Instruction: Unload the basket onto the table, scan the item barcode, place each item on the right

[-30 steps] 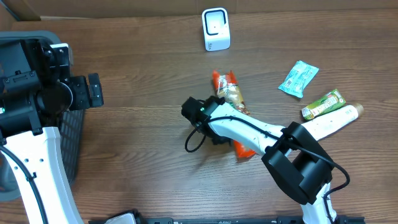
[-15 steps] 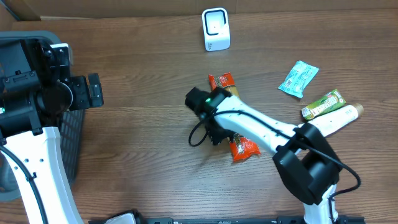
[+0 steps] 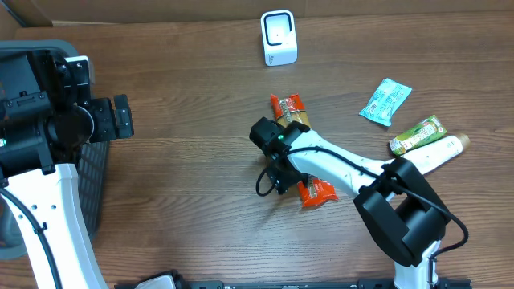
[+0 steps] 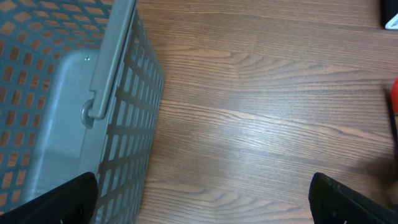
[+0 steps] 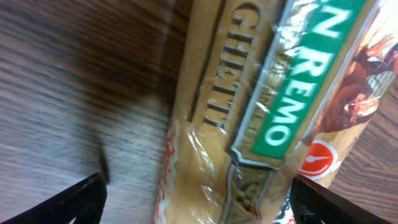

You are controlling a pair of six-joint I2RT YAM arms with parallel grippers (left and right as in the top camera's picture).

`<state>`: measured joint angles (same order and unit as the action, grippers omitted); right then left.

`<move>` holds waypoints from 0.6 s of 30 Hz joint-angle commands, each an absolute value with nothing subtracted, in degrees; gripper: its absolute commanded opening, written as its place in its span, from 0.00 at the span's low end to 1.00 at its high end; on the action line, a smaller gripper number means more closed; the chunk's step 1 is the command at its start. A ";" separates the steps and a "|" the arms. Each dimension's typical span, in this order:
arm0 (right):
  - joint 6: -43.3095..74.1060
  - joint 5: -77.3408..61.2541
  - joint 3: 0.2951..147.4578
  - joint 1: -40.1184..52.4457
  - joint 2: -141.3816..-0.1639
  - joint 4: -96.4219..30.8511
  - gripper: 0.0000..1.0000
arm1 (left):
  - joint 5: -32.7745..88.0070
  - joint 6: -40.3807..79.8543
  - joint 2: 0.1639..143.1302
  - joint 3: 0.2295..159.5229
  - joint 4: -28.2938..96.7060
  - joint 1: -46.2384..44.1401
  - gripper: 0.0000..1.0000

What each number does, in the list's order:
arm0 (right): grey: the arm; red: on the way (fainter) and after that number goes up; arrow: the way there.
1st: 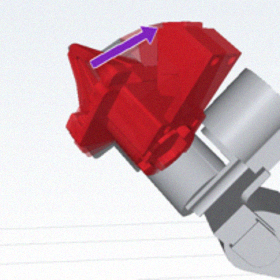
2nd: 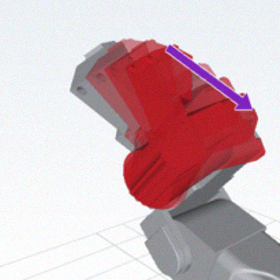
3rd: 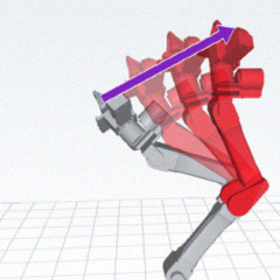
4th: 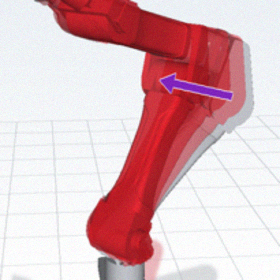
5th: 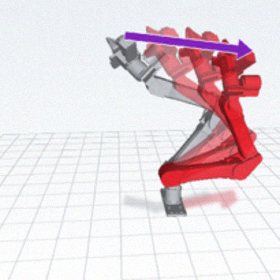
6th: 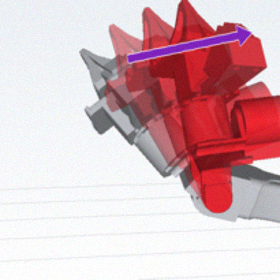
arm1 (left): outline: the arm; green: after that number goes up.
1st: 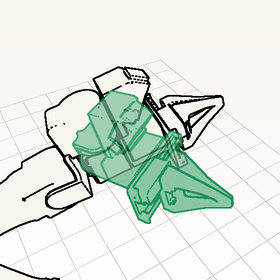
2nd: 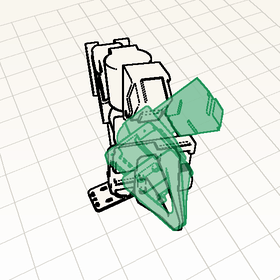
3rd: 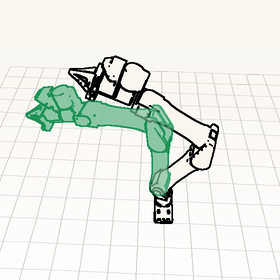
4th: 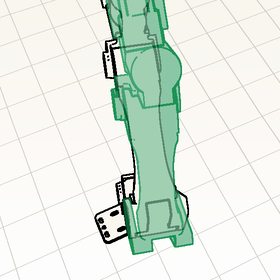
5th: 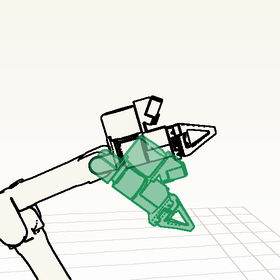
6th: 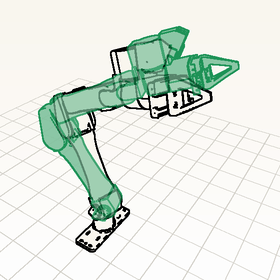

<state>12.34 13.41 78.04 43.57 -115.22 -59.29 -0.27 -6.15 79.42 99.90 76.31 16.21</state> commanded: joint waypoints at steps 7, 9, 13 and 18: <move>11.90 18.59 70.11 41.91 -115.00 -54.94 0.72 | -0.45 -7.07 79.40 100.33 76.29 16.10 0.99; 11.90 18.41 70.00 41.93 -115.00 -54.46 0.54 | -0.45 -7.05 79.40 100.33 76.29 16.10 1.00; 11.90 17.98 70.04 42.04 -115.00 -53.76 0.06 | -0.45 -7.07 79.40 100.33 76.29 16.10 0.99; 11.90 12.10 72.44 41.56 -114.10 -54.13 0.04 | -0.45 -7.07 79.40 100.33 76.29 16.10 1.00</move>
<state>11.73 20.53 72.77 42.72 -111.18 -55.07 -0.30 -6.15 79.42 99.90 76.31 16.21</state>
